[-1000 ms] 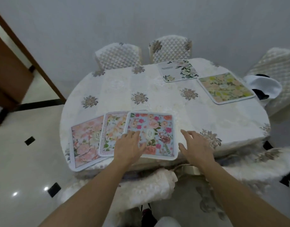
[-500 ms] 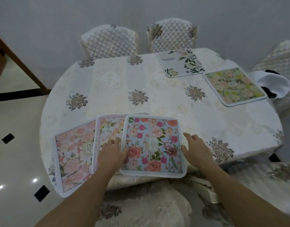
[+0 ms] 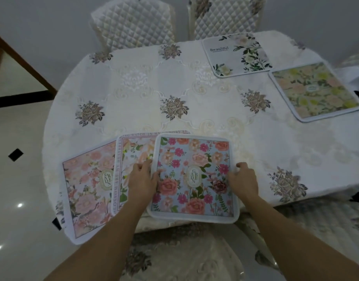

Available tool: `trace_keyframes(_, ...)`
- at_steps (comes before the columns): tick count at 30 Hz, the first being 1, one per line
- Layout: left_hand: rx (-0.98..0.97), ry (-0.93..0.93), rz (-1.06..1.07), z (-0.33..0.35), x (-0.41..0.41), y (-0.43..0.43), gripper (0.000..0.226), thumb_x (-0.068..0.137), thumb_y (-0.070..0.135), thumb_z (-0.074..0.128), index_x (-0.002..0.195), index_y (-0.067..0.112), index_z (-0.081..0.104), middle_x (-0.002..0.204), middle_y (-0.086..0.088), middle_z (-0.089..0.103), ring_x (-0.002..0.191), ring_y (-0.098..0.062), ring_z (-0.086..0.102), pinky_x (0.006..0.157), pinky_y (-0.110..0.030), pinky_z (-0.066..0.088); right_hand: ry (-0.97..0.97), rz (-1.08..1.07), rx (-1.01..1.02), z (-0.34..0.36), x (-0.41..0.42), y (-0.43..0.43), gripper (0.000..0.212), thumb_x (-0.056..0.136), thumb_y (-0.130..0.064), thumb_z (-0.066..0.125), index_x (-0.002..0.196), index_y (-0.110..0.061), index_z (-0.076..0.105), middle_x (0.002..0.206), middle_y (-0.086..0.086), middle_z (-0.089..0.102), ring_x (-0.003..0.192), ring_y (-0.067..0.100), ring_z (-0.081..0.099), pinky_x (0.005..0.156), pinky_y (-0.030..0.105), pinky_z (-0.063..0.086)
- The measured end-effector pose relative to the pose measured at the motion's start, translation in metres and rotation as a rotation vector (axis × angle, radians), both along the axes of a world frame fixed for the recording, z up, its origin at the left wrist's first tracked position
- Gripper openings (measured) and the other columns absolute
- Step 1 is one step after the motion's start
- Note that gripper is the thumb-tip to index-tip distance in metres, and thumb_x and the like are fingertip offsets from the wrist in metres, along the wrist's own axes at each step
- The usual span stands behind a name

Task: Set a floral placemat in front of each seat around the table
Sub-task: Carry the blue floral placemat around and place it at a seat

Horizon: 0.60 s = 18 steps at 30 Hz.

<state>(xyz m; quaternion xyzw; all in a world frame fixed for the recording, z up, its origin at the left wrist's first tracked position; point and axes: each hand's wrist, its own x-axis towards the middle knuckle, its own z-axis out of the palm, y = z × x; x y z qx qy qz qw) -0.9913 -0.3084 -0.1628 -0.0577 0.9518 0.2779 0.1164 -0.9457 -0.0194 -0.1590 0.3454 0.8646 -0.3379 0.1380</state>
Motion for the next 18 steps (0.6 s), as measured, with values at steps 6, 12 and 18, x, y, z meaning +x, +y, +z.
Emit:
trace_keyframes(6,0.097,-0.078,0.129,-0.007,-0.005,0.012,0.034,0.097,0.038,0.054,0.119,0.012,0.047,0.103,-0.008,0.063,0.083,-0.025,0.063,0.072,-0.045,0.058,-0.007,-0.232,-0.163,-0.012,-0.004,0.003,0.037,0.089,-0.035,0.056,0.115,-0.011,0.043,0.102,0.009,0.054,0.087,0.025,0.055,0.065,0.033,0.046)
trace_keyframes(12,0.17,0.012,0.063,0.004,0.0,0.023,0.017,0.104,0.034,0.038,0.106,0.018,0.044,0.082,-0.003,0.061,0.069,-0.023,0.062,0.059,-0.044,0.055,0.107,-0.182,-0.316,-0.009,-0.002,0.006,0.025,0.097,-0.034,0.049,0.088,-0.013,0.058,0.088,0.007,0.067,0.082,0.024,0.066,0.078,0.045,0.056)
trace_keyframes(18,0.319,0.095,0.05,0.041,-0.001,0.032,0.029,0.105,0.03,0.035,0.121,0.011,0.05,0.08,0.005,0.054,0.069,-0.015,0.057,0.053,-0.027,0.041,0.265,-0.118,-0.128,0.029,0.0,0.009,0.031,0.103,-0.036,0.033,0.09,-0.009,0.044,0.08,0.004,0.053,0.069,0.019,0.052,0.054,0.032,0.037)
